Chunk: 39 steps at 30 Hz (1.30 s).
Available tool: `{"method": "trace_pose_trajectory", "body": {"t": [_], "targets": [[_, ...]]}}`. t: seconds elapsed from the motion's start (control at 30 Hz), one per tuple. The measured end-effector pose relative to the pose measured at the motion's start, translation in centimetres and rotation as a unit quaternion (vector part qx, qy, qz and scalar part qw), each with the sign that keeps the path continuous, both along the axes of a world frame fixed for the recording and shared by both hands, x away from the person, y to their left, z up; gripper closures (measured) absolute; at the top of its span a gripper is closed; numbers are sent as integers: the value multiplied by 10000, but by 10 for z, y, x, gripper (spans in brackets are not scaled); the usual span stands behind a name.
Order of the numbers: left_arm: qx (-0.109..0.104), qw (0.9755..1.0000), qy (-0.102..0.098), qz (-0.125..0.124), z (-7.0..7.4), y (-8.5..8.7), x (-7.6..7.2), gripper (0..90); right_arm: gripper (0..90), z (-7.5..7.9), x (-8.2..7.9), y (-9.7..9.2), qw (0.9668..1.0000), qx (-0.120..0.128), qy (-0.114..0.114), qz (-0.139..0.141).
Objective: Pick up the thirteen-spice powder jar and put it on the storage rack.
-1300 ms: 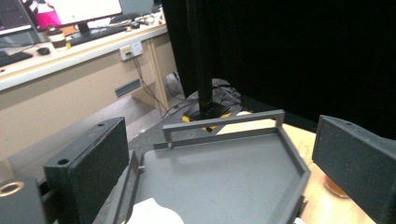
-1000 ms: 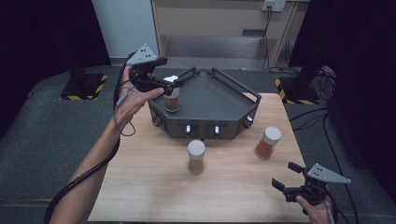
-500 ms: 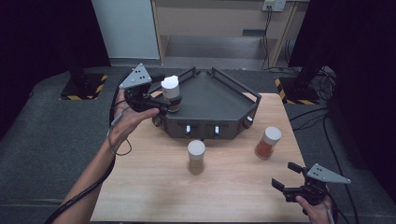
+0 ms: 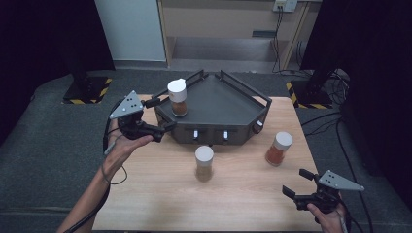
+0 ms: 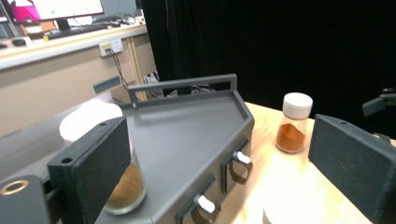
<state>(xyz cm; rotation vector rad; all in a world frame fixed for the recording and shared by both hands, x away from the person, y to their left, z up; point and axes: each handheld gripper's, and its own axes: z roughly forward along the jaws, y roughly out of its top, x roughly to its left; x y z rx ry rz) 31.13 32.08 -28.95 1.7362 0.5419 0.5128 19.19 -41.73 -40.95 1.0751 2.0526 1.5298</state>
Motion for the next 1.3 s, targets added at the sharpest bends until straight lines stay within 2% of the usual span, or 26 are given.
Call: {"method": "trace_pose_trajectory", "body": {"t": [0.07, 0.37, 0.5, 0.57, 0.8, 0.9, 0.97, 1.27, 1.3], "targets": [[-46, 10000, 50, 12, -8, 3, -4, 42, 16, 0, 0, 0, 10000, -7, -1, -3], [23, 9996, 254, 90, -35, 14, -20, 40, 16, 0, 0, 0, 10000, -5, 9, -2], [-12, 9992, 373, 108, -47, 20, -28, 37, 16, 0, 0, 0, 10000, -7, 10, 1], [56, 9992, 357, 161, -51, 21, -34, 37, 16, 0, 1, 0, 10000, -8, 9, 10], [-133, 9984, 499, 211, -70, 27, -47, 38, 16, 0, 0, 1, 10000, -9, 10, 6], [-112, 9982, 535, 234, -77, 27, -53, 38, 16, 0, 0, 1, 10000, -17, 10, 12], [-24, 9982, 524, 280, -79, 26, -58, 36, 16, 1, 0, 1, 10000, -17, 10, 12], [-4, 9974, 617, 375, -101, 33, -74, 37, 17, 1, 0, 1, 10000, -19, 12, 11], [-55, 9971, 657, 375, -106, 35, -77, 37, 17, 1, 0, 1, 10000, -19, 11, 10]]}}
